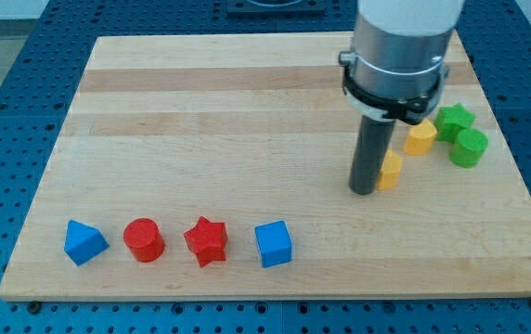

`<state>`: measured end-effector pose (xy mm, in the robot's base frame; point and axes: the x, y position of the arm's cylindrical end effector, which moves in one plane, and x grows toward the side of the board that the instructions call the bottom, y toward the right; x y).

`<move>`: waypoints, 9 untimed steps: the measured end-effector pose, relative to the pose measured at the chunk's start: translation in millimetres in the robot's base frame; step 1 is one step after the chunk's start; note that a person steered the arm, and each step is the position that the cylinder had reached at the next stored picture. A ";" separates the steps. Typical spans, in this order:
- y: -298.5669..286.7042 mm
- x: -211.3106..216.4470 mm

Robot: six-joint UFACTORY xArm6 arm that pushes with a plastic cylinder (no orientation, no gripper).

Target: Push the yellow hexagon below the yellow heart

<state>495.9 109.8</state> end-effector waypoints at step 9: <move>50.4 -26.8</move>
